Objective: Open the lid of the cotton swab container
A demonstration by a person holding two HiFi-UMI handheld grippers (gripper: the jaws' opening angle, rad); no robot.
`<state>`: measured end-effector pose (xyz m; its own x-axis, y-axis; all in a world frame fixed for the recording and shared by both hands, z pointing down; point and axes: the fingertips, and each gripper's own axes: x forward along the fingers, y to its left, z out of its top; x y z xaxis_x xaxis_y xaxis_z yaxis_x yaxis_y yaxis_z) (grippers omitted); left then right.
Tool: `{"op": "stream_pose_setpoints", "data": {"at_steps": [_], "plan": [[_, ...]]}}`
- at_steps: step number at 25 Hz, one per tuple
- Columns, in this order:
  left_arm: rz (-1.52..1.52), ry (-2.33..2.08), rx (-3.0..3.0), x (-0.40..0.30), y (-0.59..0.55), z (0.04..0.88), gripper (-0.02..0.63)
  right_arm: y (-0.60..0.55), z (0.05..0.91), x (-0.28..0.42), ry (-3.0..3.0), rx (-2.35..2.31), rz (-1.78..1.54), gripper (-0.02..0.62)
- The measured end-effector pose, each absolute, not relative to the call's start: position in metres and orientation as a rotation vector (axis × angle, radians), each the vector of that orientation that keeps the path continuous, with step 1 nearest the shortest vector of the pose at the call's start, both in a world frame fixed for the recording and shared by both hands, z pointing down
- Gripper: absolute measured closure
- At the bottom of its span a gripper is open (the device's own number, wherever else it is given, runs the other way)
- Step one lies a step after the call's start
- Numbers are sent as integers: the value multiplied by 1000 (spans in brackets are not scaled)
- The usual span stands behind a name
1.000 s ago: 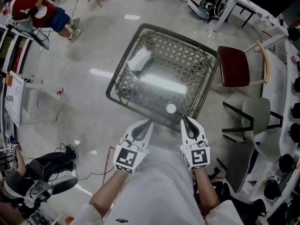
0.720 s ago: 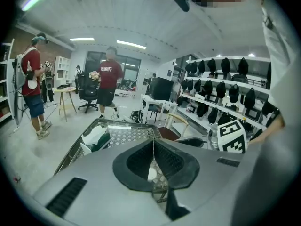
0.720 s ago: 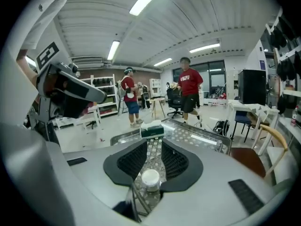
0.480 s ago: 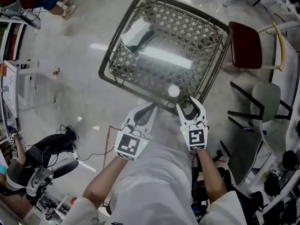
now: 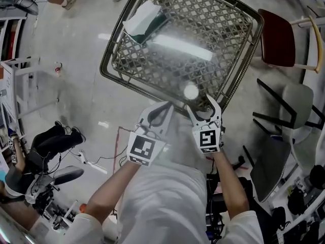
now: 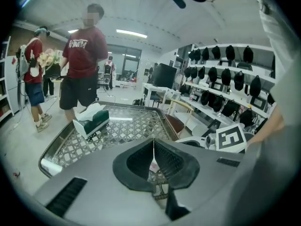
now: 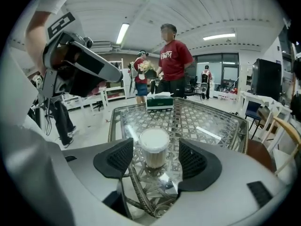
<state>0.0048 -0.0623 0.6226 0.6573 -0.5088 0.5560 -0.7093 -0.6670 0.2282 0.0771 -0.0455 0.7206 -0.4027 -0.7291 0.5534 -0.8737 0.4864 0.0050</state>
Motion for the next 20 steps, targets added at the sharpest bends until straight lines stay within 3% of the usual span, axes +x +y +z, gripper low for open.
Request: {"op": "stream_pose_setpoints", "data": {"at_steps": [20], "plan": [[656,-937,2385,9,-65,664,600,-67,783,61,-2187,1234,366,324]]}}
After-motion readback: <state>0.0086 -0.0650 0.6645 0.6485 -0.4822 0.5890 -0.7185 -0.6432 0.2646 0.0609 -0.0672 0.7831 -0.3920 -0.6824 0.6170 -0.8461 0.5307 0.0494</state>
